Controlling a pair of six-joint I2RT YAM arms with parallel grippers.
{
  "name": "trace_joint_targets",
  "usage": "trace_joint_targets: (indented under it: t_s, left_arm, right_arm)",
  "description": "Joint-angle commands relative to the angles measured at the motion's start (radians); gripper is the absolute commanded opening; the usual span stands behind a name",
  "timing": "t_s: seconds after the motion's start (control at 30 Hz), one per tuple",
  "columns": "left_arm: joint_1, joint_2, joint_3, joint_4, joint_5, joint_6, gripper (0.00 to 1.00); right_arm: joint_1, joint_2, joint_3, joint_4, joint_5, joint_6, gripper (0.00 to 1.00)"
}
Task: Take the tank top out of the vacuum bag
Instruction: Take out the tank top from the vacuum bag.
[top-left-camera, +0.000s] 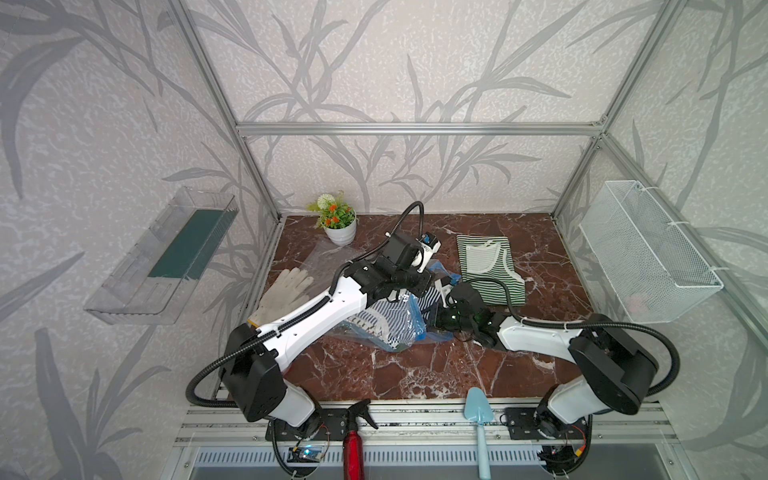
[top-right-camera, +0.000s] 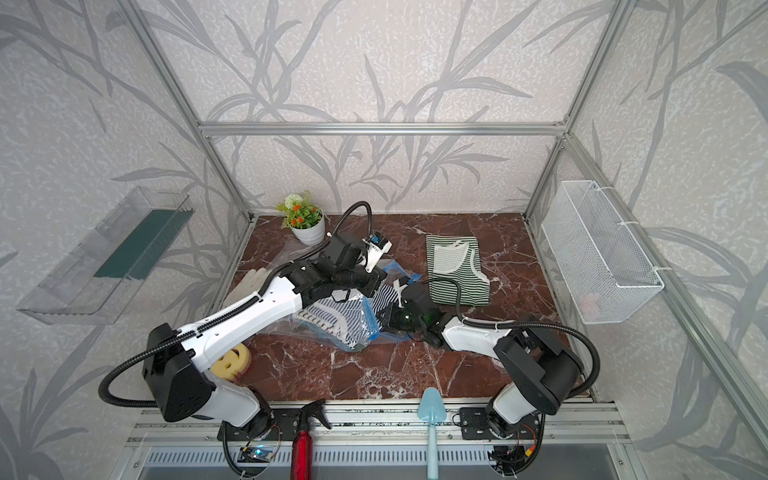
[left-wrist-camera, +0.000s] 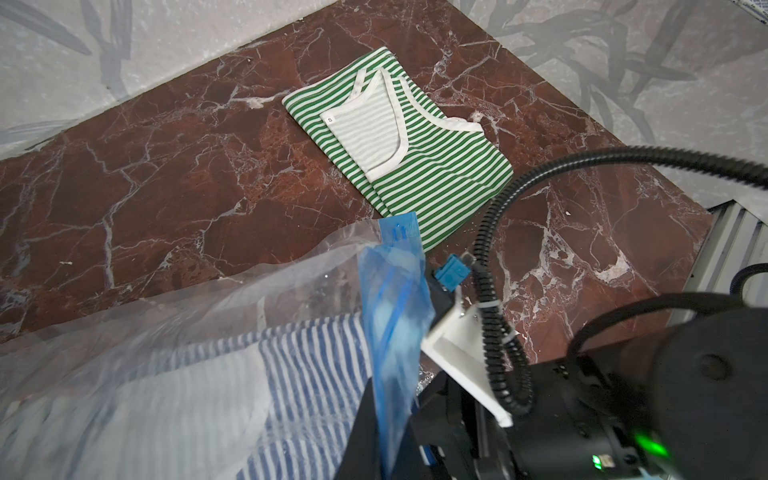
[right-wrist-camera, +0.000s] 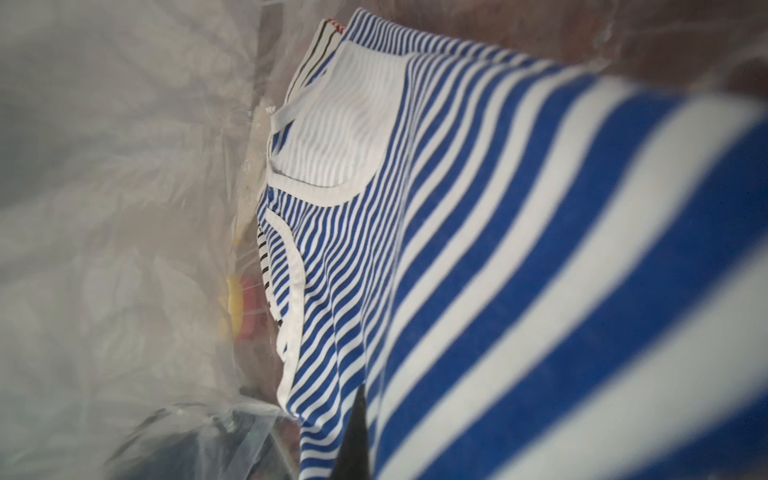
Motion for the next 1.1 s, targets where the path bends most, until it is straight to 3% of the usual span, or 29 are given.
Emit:
trace_joint_targets:
  t_s: [0.0, 0.43, 1.07]
  left_arm:
    - [0.003, 0.002, 0.035, -0.005, -0.034, 0.003, 0.0]
    - [0.005, -0.004, 0.04, -0.01, -0.046, 0.006, 0.0]
    - [0.005, 0.008, 0.041, -0.008, -0.039, -0.003, 0.0]
  right_arm:
    - [0.0, -0.081, 0.039, -0.167, 0.021, -0.034, 0.0]
    - [0.003, -0.306, 0.163, -0.549, 0.07, -0.021, 0.0]
    - [-0.024, -0.489, 0.347, -0.85, 0.194, -0.059, 0.0]
